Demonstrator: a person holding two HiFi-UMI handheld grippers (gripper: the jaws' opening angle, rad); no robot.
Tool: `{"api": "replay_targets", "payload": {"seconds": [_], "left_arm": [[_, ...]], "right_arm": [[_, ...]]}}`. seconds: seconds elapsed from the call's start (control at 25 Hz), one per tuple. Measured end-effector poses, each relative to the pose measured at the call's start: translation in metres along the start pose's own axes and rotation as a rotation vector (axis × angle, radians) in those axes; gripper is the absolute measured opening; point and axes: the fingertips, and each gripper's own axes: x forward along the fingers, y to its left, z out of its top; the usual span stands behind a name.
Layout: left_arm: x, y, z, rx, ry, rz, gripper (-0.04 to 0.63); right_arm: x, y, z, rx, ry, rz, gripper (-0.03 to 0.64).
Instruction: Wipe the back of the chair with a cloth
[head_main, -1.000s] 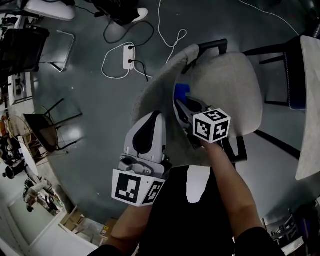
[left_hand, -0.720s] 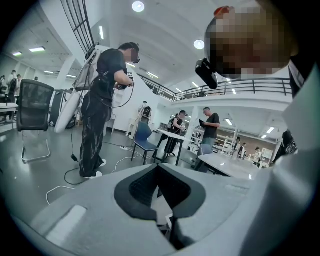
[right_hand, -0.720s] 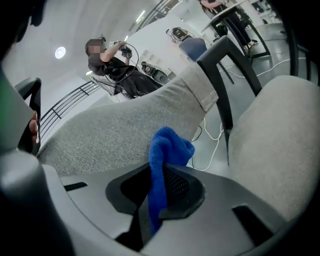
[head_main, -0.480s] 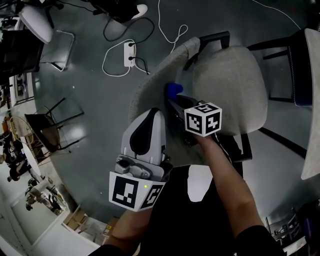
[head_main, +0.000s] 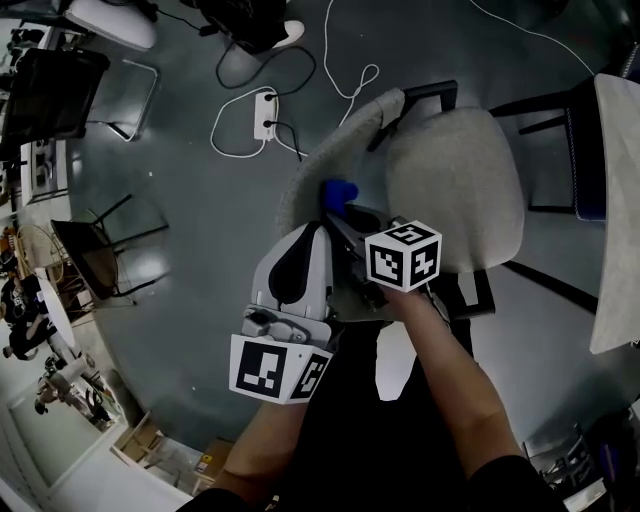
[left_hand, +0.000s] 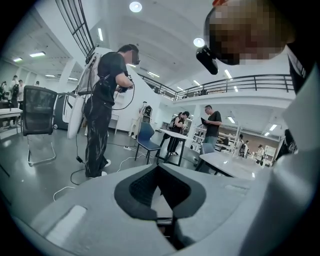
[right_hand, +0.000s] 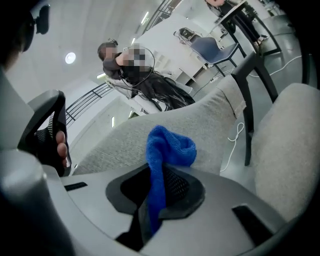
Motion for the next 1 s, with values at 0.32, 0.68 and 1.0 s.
{"api": "replay_targets", "payload": {"seconds": [0.32,0.68,1.0], "left_arm": [[-0.02,0.002,0.016,0.002,-0.002,0.013,0.008],[-0.039,0.008,0.028,-0.007,-0.012,0.022,0.008],[-0.035,0.007,0.021,0.008,0.006,0.002,0.008]], "right_arm": [[-0.014,0.049,0.013,-0.022,-0.015,0.038,0.06],[-0.024,0.084,0.019,-0.027,-0.036,0.054,0.06],[-0.053,0.096,0.036,-0.017,-0.119,0.105,0.06]]}}
